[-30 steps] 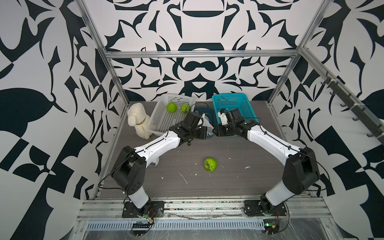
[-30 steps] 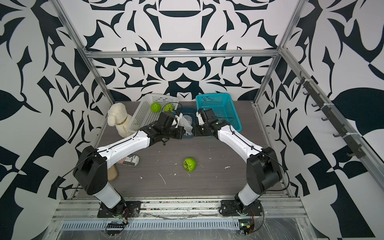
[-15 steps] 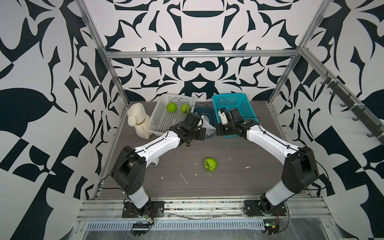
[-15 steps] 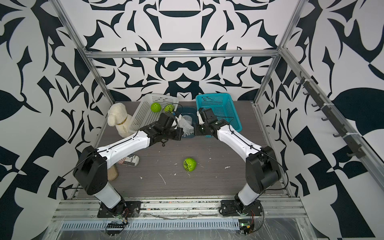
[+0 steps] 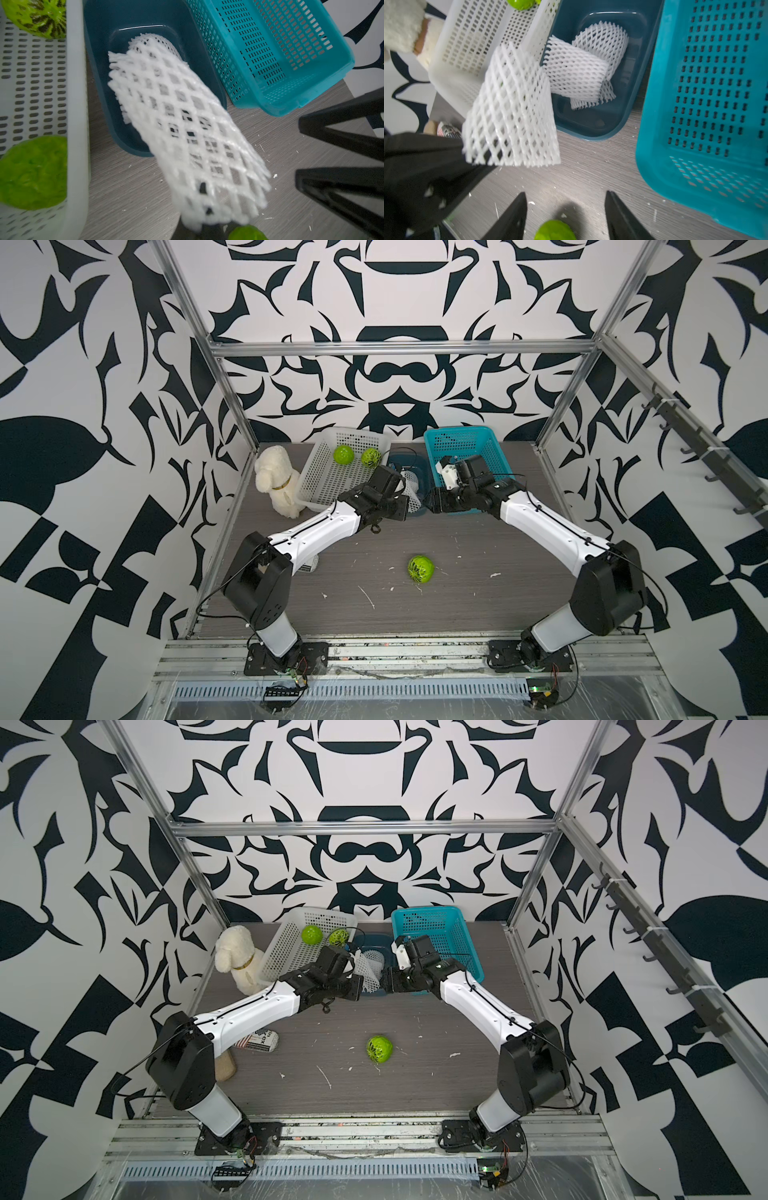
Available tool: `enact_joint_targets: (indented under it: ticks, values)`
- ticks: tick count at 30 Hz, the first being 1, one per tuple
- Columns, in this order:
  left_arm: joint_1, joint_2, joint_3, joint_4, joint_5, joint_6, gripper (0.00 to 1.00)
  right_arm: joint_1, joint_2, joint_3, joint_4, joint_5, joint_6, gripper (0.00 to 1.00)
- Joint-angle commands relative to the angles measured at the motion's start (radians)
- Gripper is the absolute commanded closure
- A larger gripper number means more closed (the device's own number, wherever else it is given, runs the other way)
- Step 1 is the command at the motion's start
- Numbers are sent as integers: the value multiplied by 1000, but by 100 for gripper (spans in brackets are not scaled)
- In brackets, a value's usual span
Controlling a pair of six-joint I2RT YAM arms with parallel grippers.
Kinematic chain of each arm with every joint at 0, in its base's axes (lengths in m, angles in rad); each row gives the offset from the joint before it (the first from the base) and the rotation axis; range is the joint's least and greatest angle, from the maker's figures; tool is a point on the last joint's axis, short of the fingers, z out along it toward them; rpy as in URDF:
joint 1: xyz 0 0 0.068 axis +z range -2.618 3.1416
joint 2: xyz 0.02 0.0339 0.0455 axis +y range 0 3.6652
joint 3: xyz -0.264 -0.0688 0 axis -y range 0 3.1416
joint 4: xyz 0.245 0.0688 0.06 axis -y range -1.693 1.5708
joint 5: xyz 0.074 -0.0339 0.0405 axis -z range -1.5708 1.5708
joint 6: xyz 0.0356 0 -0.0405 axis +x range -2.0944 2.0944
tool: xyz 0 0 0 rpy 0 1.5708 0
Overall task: Sleeve custard apples in foam nets
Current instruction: Open the foam net.
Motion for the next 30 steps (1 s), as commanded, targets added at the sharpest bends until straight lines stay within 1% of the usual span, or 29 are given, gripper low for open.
enact_joint_targets:
  ticks: [1, 7, 9, 10, 13, 17, 21, 24, 30]
  values:
    - [2, -5, 28, -12, 47, 99, 100, -46, -64, 30, -18, -48, -14, 34]
    - [0, -18, 15, -51, 313, 286, 100, -123, -63, 54, -18, -113, -28, 37]
    - [-2, -22, 17, -74, 386, 335, 100, -142, -52, 64, -16, -151, -33, 38]
    - [-4, -26, 15, -80, 402, 349, 100, -150, -45, 71, -17, -162, -34, 38]
    - [-27, -39, 2, -86, 406, 410, 100, -160, -19, 91, -18, -194, -48, 39]
    - [-67, -34, -2, -108, 343, 485, 100, -162, 21, 98, 6, -254, -37, 41]
    - [-72, -21, -3, -107, 337, 485, 99, -161, 61, 72, 57, -339, 4, 43]
    - [-73, -25, -11, -91, 328, 482, 99, -160, 69, 48, 88, -376, 19, 43]
    - [-73, -26, -16, -66, 291, 481, 99, -160, 31, -7, 75, -397, 22, 49]
